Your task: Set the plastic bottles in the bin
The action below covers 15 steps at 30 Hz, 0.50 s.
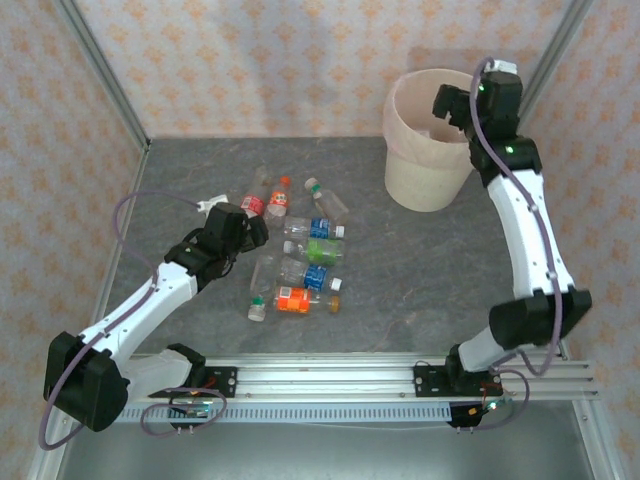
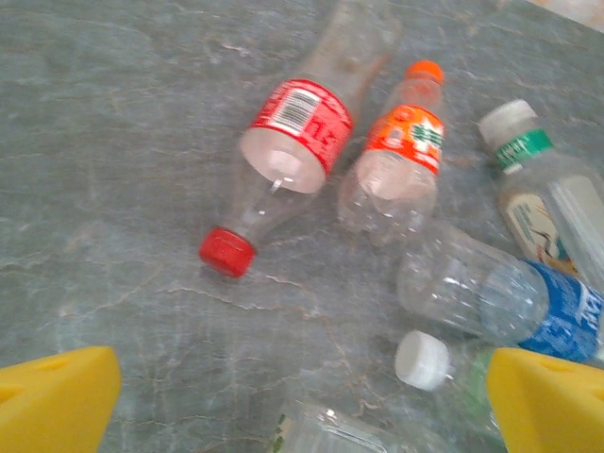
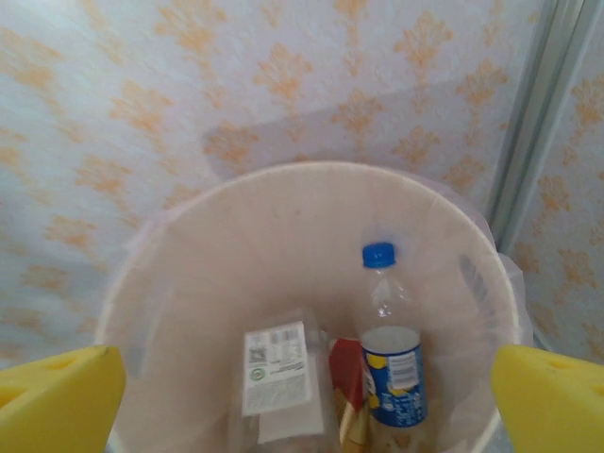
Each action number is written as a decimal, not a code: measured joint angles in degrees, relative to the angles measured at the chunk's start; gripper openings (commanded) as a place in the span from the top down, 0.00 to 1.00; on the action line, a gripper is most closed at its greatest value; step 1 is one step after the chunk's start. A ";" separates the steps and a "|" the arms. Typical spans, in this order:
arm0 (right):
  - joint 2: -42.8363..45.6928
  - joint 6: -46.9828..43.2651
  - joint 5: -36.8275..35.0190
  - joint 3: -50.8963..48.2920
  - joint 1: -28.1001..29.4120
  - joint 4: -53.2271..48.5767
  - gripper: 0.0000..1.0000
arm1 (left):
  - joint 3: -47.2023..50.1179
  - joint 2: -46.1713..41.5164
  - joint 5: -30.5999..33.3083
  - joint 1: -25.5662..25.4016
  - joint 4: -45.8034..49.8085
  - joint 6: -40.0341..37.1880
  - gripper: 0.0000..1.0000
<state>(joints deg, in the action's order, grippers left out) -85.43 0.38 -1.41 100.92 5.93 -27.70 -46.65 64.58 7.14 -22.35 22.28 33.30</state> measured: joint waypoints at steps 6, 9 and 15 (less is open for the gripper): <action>20.24 3.17 11.56 -20.74 -0.11 10.67 0.01 | -0.04 -0.59 -6.93 0.00 -1.01 -2.80 0.00; 29.49 6.05 19.89 -31.58 -0.11 17.22 0.01 | -0.90 0.02 -8.24 -0.17 0.81 -2.23 0.00; 40.15 12.63 26.69 -48.22 -0.09 24.81 0.01 | -4.63 3.98 -8.00 -3.93 8.57 1.62 0.00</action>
<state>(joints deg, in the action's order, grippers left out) -45.28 13.02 25.28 52.71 5.85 -2.90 -51.29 68.55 -0.86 -26.28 30.85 34.92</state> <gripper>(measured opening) 0.992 0.993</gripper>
